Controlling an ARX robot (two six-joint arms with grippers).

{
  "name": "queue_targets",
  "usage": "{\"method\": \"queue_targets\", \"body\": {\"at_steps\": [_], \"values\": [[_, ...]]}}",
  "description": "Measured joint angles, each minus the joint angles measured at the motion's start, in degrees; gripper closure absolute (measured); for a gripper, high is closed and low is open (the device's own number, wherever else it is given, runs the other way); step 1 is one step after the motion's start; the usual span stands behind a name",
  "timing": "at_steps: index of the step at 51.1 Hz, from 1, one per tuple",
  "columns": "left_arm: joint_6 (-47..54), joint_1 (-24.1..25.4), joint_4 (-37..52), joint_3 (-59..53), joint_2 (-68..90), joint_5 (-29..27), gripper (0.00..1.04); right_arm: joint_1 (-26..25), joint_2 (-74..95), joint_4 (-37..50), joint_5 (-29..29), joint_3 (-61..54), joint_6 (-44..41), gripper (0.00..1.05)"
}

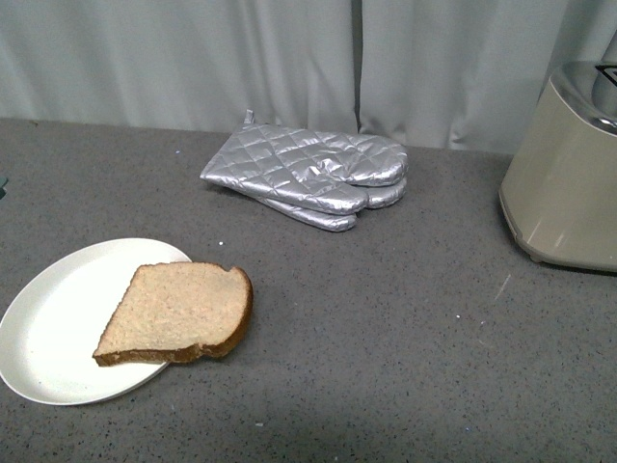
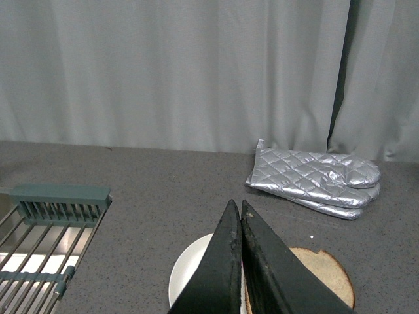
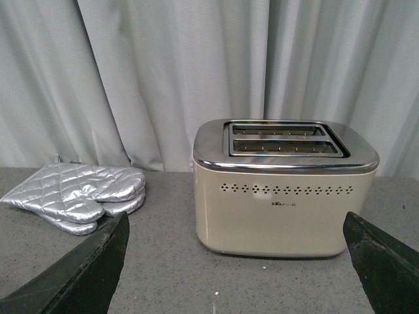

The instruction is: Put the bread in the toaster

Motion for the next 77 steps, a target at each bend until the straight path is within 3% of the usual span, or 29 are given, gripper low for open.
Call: {"method": "queue_targets", "body": {"at_steps": [34,65,77], "values": [[0.0,0.0,0.0,0.0,0.0,0.0,1.01,0.0,0.0,0.0,0.0,0.0,0.0,0.09],[0.0,0.0,0.0,0.0,0.0,0.0,0.07,0.0,0.0,0.0,0.0,0.0,0.0,0.09],[0.0,0.0,0.0,0.0,0.0,0.0,0.07,0.0,0.0,0.0,0.0,0.0,0.0,0.09]]}}
